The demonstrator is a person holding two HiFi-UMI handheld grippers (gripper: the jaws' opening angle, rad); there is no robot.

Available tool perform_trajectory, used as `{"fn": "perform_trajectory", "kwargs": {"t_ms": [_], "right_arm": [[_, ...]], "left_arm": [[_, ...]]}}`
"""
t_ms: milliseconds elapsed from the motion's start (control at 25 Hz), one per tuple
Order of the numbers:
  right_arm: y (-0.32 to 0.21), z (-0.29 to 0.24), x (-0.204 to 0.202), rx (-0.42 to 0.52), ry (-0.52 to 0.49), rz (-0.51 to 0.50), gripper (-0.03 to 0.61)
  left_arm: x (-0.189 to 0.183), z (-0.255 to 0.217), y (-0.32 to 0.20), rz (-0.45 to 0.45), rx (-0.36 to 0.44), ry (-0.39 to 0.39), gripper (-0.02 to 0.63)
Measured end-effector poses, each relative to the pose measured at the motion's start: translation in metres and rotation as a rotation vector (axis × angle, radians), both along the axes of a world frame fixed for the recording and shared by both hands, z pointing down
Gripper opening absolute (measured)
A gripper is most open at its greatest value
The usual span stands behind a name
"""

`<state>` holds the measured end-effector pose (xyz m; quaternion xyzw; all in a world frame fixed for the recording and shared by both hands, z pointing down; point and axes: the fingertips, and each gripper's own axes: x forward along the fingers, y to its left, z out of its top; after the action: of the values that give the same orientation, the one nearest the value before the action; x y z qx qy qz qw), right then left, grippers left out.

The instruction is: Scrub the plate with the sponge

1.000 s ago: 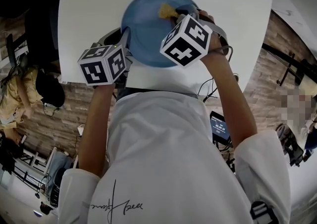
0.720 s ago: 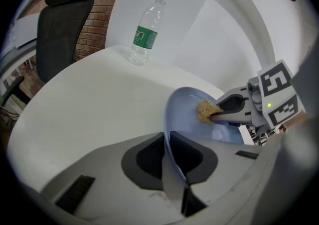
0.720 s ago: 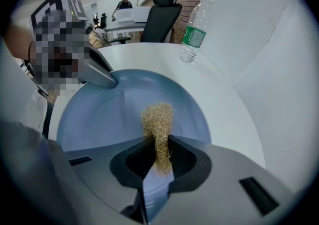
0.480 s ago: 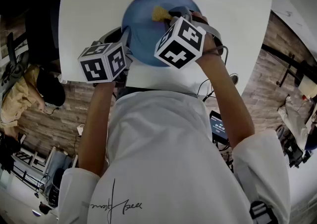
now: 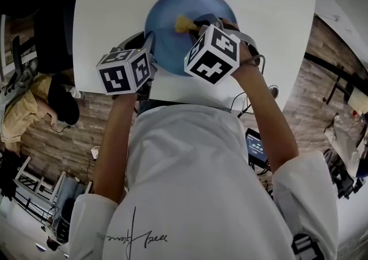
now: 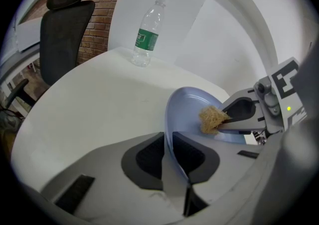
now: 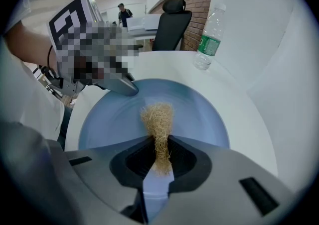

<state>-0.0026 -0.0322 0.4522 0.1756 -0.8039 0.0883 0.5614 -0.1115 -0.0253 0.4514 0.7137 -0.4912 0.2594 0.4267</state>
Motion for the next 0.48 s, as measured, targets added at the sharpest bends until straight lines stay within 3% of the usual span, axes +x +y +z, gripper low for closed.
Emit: {"fn": "perform_trajectory", "kwargs": {"t_ms": [480], "right_arm": [[0.010,-0.015,0.005,0.032,-0.028,0.017,0.048]], "left_arm": [[-0.012,-0.013,0.011,-0.024,0.044,-0.014,0.080]]}}
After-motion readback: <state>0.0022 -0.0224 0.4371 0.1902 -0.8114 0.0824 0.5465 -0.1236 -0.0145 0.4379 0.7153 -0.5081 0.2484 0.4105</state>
